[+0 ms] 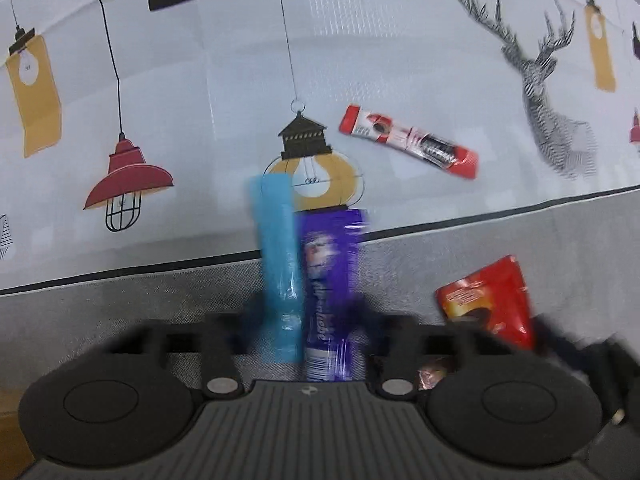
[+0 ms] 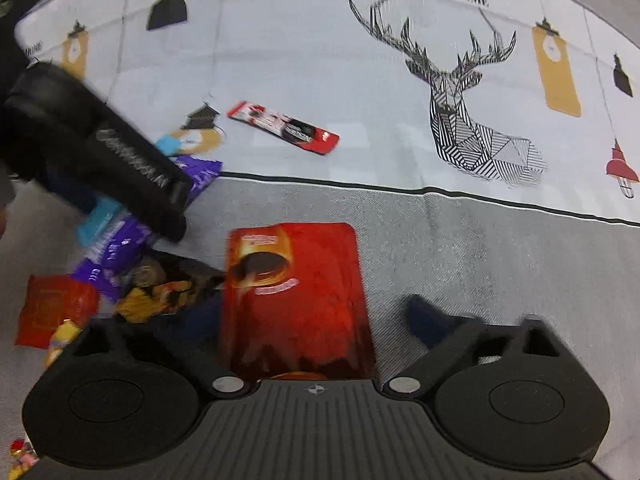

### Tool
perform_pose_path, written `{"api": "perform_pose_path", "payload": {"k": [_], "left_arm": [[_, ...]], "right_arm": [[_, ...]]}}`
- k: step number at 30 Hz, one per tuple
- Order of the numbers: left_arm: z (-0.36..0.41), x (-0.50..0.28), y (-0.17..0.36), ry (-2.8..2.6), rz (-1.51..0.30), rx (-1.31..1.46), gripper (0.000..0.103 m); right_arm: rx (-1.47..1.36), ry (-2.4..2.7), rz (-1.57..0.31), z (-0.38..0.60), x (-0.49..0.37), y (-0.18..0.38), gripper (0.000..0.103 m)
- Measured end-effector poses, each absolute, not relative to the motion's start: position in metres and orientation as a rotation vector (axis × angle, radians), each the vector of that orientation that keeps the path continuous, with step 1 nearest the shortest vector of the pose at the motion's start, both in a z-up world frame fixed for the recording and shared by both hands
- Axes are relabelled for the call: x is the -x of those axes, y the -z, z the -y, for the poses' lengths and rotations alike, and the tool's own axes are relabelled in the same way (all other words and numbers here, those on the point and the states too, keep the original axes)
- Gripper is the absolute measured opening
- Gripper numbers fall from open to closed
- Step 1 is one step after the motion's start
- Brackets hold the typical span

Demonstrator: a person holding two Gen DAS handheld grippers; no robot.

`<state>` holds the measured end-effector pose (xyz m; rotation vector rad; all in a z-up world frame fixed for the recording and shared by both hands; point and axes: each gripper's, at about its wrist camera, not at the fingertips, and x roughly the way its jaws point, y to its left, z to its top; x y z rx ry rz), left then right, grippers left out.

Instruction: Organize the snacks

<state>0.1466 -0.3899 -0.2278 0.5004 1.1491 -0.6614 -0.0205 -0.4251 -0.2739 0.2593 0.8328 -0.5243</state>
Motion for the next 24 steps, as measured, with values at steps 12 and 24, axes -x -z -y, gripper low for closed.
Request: {"api": "perform_pose_path", "payload": {"k": [12,24], "left_arm": [[0.339,-0.099,0.149,0.811,-1.016,-0.464,0.019],[0.230,-0.003,0.062,0.851,-0.921,-0.474,0.019]], "right_arm": [[-0.316,0.694,-0.734,0.407,0.076,0.239,0.044],[-0.387,0.710,-0.553,0.299,0.170,0.143,0.044]]}}
